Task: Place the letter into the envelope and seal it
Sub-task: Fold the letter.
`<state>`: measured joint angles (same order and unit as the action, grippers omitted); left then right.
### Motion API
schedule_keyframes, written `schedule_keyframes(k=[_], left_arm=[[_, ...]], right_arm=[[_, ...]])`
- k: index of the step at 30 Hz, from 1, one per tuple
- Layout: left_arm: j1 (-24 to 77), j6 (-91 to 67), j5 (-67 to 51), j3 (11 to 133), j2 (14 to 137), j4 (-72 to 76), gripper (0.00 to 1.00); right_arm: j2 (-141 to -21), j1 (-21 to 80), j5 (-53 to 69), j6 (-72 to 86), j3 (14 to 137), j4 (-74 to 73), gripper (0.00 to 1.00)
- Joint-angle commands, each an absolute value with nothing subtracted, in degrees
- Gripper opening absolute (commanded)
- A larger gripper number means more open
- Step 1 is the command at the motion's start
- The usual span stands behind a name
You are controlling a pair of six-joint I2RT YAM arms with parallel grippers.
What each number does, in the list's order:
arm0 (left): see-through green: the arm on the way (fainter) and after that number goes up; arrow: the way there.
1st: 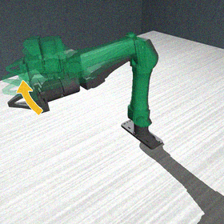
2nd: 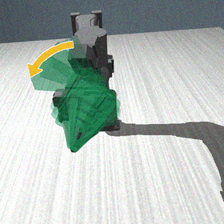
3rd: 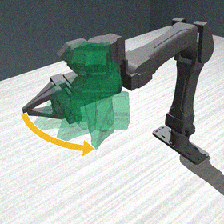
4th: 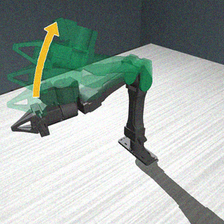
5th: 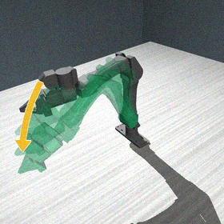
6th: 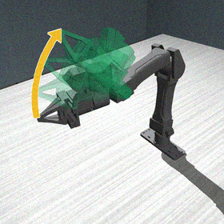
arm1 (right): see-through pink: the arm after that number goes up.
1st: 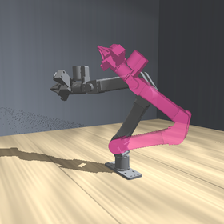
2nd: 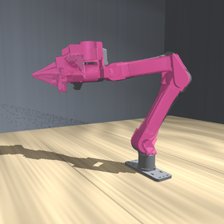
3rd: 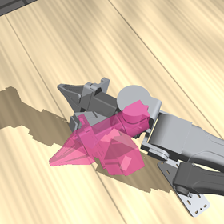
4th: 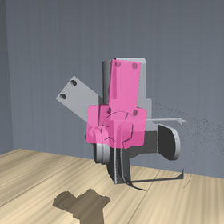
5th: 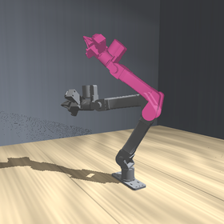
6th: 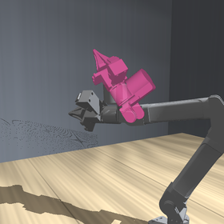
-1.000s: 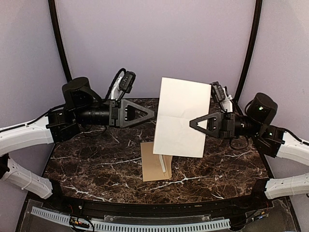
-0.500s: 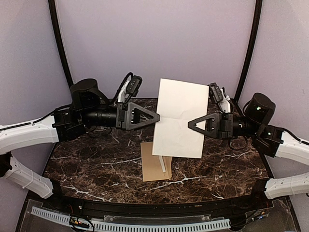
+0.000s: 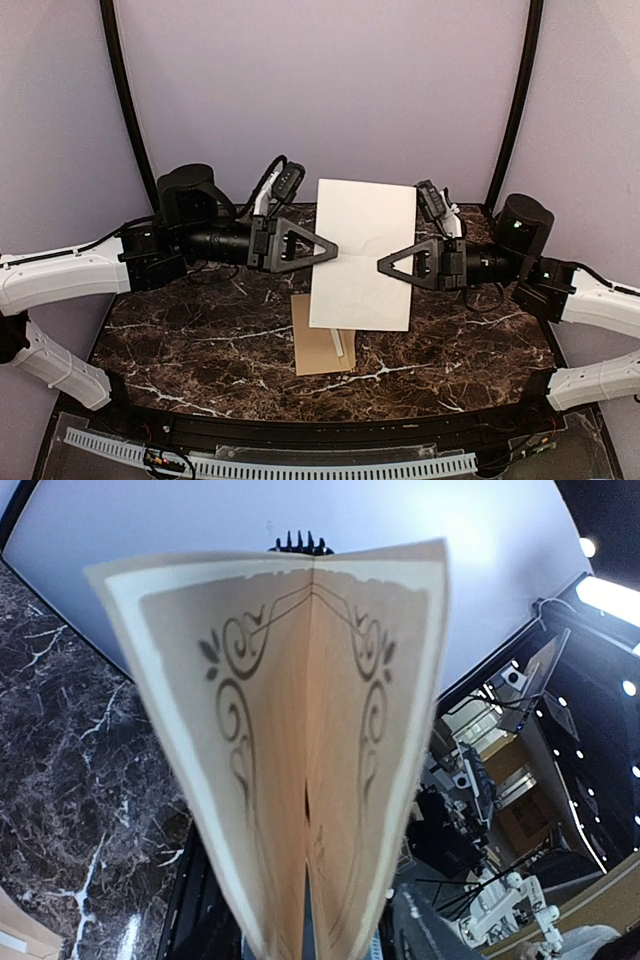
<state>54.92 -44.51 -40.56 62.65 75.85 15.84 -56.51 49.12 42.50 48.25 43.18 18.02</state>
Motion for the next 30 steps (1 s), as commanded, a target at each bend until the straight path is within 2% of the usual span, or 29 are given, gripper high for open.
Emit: schedule_keyframes(k=[1, 5, 10, 12, 13, 16, 19, 24, 30], left_arm=[[54.81, -44.32, -41.23, 63.29, 75.42, 17.12, 0.4], [54.79, -44.01, -40.52, 62.86, 75.16, 16.65, 0.21], [54.8, -43.62, -40.13, 62.78, 75.07, 16.11, 0.04], [54.81, -43.41, -39.99, 62.77, 74.94, 16.09, 0.0], [54.77, -43.26, -39.81, 62.63, 74.83, 16.13, 0.0], [54.76, -43.14, -38.65, 62.06, 74.2, 16.65, 0.0], [54.76, -43.54, -37.93, 60.97, 73.41, 18.13, 0.0], [54.76, -44.27, -38.46, 60.57, 73.07, 18.92, 0.0], [54.79, -44.84, -39.48, 60.37, 72.95, 19.91, 0.0]], right_arm=[[-56.75, 49.44, 43.42, 47.13, 45.06, 19.71, 0.0], [-56.79, 49.47, 43.16, 46.81, 45.04, 19.52, 0.0], [-56.55, 49.44, 42.87, 46.78, 45.0, 19.52, 0.0], [-56.3, 49.47, 42.45, 46.58, 45.01, 19.25, 0.05], [-56.04, 49.48, 42.14, 46.52, 44.99, 19.25, 0.11], [-55.09, 49.48, 40.52, 46.4, 44.49, 19.55, 0.37], [-53.44, 49.48, 37.69, 46.57, 43.47, 20.15, 0.46], [-49.59, 49.4, 31.33, 46.75, 41.6, 21.14, 0.48], [-47.91, 49.39, 29.47, 47.14, 40.96, 20.64, 0.4]])
